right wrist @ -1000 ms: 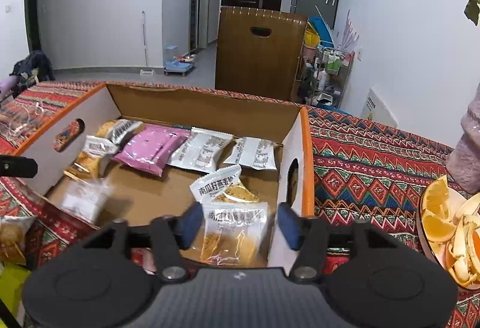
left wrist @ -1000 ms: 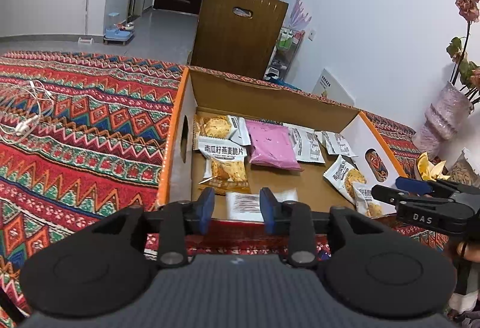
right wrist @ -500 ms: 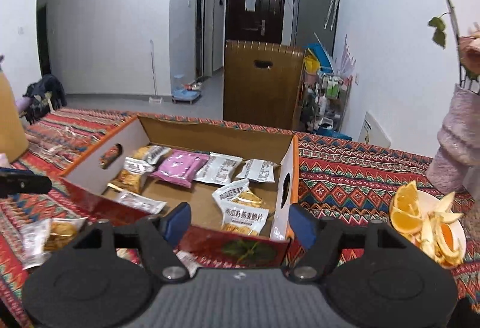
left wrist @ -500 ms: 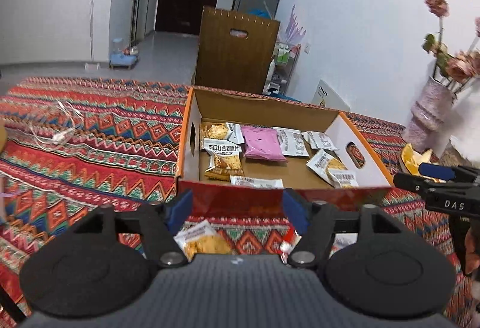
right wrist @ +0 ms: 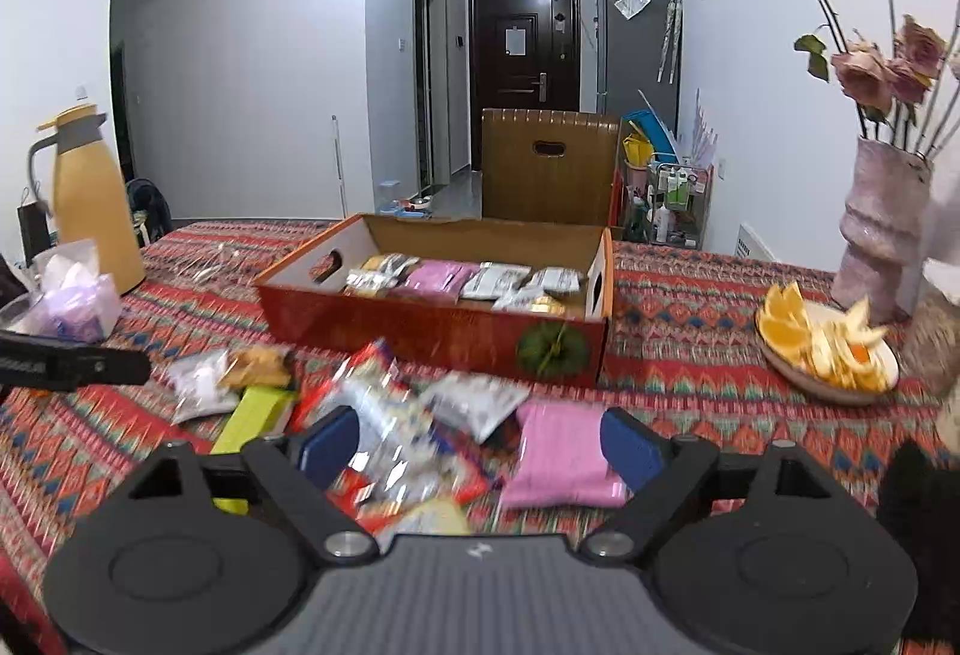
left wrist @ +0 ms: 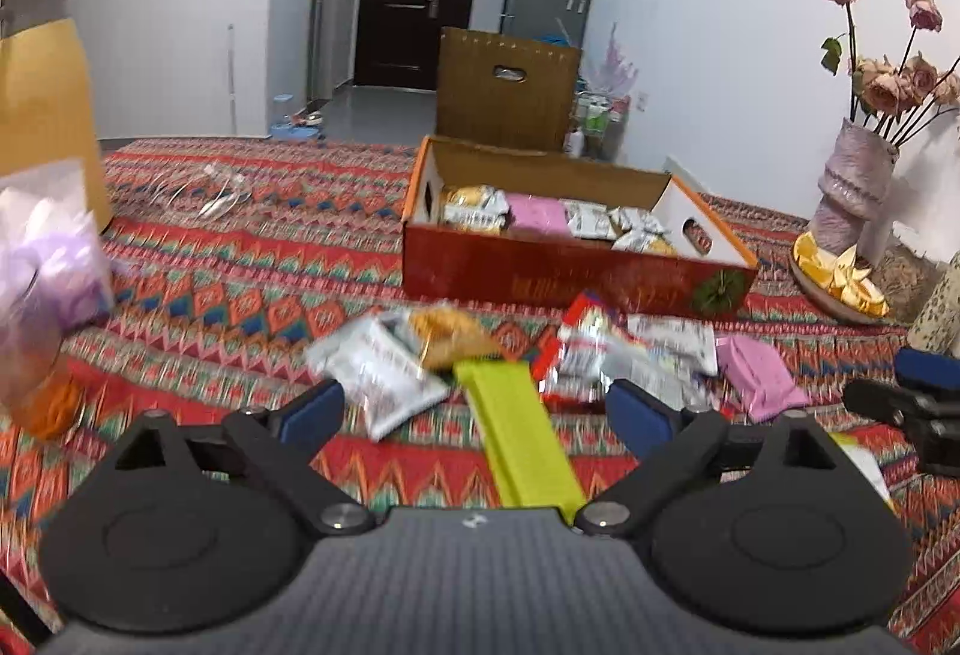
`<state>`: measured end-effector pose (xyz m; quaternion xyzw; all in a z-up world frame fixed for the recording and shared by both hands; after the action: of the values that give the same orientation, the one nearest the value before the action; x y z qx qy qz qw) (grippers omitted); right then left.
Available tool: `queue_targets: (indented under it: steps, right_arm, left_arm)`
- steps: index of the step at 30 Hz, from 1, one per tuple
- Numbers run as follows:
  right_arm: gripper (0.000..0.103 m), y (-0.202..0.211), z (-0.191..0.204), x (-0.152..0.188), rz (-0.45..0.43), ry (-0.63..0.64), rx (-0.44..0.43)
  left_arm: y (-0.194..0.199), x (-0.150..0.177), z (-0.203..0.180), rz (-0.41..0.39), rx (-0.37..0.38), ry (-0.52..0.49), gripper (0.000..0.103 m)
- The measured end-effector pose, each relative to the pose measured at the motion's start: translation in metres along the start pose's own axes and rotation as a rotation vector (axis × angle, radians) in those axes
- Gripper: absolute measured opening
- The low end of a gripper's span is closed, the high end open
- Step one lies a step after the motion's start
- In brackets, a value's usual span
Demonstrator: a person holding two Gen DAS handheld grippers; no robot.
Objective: Organize snacks
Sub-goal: 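Withdraw both open tools from the box back toward the snack pile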
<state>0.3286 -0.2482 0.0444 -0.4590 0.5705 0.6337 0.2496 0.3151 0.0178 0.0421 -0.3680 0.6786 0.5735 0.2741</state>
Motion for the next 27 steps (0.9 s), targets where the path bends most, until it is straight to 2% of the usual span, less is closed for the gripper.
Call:
queue_targets:
  steps: [4, 14, 20, 27]
  right_arm:
    - [0.091, 0.026, 0.017, 0.030, -0.009, 0.017, -0.007]
    - [0.091, 0.071, 0.043, 0.098, 0.025, 0.004, 0.003]
    - [0.091, 0.084, 0.043, 0.113, 0.029, -0.001, 0.018]
    - [0.090, 0.074, 0.027, 0.117, 0.042, -0.046, 0.051]
  left_arm:
    - [0.016, 0.025, -0.003, 0.020, 0.010, 0.022, 0.101]
    - [0.054, 0.085, -0.015, 0.061, 0.011, -0.036, 0.103]
    - [0.056, 0.100, -0.017, 0.088, 0.008, -0.035, 0.103]
    - [0.043, 0.097, -0.022, 0.100, 0.001, -0.054, 0.103]
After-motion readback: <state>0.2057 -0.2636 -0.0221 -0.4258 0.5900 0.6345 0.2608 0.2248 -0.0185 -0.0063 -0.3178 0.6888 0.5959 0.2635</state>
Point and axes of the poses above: each gripper's, at about its wrist camera, not at the fingertips, and y roughly against the way its jaws point, z to its left, x to its underside, the point moved 5 cm from there along -y, roughly the way its jaws point, and after that the axes turned 5 degrees about y, right-handed, at the moved point
